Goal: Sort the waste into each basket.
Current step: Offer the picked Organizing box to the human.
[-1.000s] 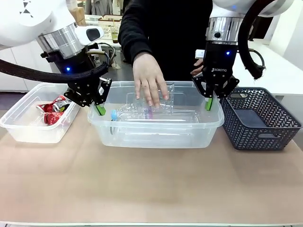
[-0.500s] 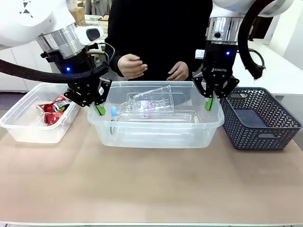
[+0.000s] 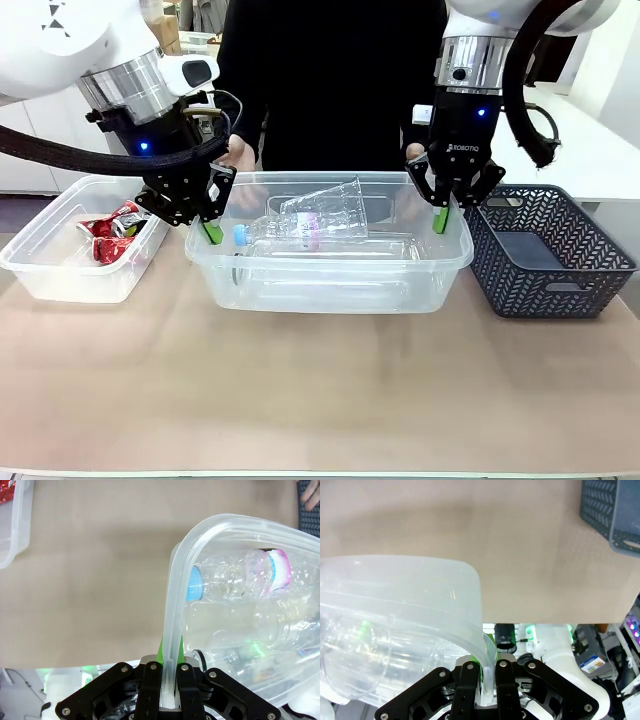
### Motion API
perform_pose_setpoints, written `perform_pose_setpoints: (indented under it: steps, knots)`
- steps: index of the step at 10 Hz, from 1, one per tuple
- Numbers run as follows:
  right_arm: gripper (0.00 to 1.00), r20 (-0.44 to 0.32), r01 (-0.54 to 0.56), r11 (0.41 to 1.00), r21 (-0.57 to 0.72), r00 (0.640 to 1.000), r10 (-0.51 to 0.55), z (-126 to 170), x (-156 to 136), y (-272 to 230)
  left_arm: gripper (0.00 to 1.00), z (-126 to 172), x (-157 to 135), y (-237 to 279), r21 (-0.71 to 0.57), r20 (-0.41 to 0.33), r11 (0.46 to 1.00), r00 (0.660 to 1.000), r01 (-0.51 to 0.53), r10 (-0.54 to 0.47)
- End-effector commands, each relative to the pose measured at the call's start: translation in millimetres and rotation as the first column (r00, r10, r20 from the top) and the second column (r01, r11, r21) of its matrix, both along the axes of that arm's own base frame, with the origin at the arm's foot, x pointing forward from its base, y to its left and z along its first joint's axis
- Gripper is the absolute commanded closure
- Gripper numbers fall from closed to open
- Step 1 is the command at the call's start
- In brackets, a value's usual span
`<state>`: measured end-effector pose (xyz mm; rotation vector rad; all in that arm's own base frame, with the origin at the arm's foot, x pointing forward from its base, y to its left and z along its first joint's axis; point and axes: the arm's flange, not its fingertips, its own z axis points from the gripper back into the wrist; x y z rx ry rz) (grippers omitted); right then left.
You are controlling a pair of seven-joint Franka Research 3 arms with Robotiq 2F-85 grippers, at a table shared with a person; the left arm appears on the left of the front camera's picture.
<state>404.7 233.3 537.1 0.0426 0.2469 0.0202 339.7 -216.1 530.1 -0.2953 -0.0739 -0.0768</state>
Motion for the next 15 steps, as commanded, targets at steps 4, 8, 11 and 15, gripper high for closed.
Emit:
perform_pose_setpoints:
  steps: [4,8,11,15]
  knots:
    - [0.95,-0.026,-0.052,0.998,-0.045,0.998,0.051,4,19,6,0.96,7,12,-3,0.037,0.012,0.999,0.999,-0.039,0.039]
    - [0.95,-0.064,-0.135,0.984,-0.113,0.99,0.128,15,107,17,0.96,32,79,-17,0.09,0.087,0.996,0.996,-0.005,-0.003]
    - [0.95,-0.109,-0.152,0.986,-0.07,0.984,0.144,-4,139,15,0.96,28,144,-3,0.105,0.079,0.992,0.995,-0.063,0.054]
    - [0.95,-0.081,-0.081,0.996,-0.025,0.994,0.079,-15,148,16,0.96,5,150,-3,0.093,0.017,0.995,0.999,-0.037,0.035]
